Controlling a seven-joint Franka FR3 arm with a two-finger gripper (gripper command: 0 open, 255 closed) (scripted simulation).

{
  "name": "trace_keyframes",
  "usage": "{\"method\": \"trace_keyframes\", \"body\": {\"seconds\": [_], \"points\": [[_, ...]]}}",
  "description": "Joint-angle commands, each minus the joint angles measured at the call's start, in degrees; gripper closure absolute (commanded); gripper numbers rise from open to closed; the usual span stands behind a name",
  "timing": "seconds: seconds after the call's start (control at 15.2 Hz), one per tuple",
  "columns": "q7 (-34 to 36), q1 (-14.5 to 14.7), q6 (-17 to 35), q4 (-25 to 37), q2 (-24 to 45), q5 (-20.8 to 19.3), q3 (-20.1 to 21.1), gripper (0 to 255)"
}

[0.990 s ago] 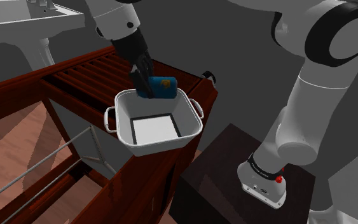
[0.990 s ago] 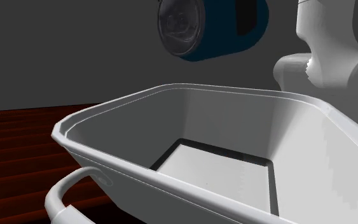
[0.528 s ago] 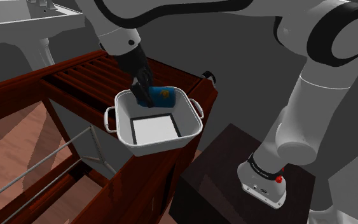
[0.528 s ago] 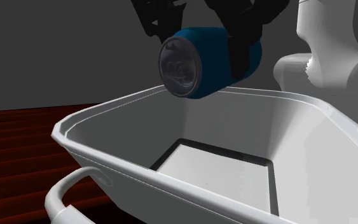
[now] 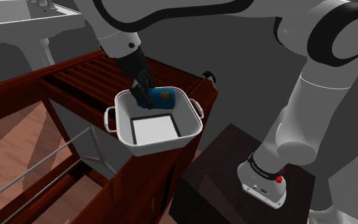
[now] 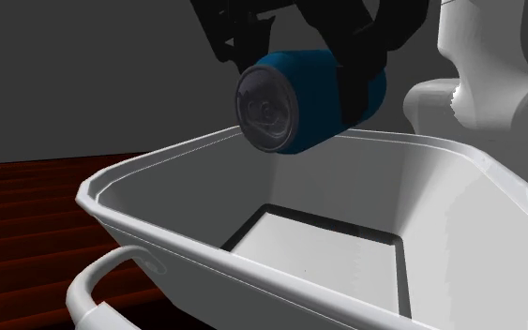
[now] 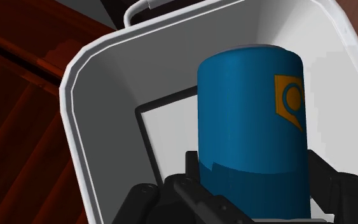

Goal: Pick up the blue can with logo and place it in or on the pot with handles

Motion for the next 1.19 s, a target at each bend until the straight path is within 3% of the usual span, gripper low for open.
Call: {"method": "trace_keyframes", "body": {"seconds": [0.0,0.33,0.59,1.12], "points": [[0.0,0.0,0.0,0.0,0.0,0.0,0.0,0],[0.0,0.0,0.0,0.0,0.0,0.0,0.0,0],[1.5,2.6,-9.1,14.6,6.2,-2.3,0.4,0],[1.5,2.6,-9.1,14.6,6.2,-2.3,0.4,0]]}}
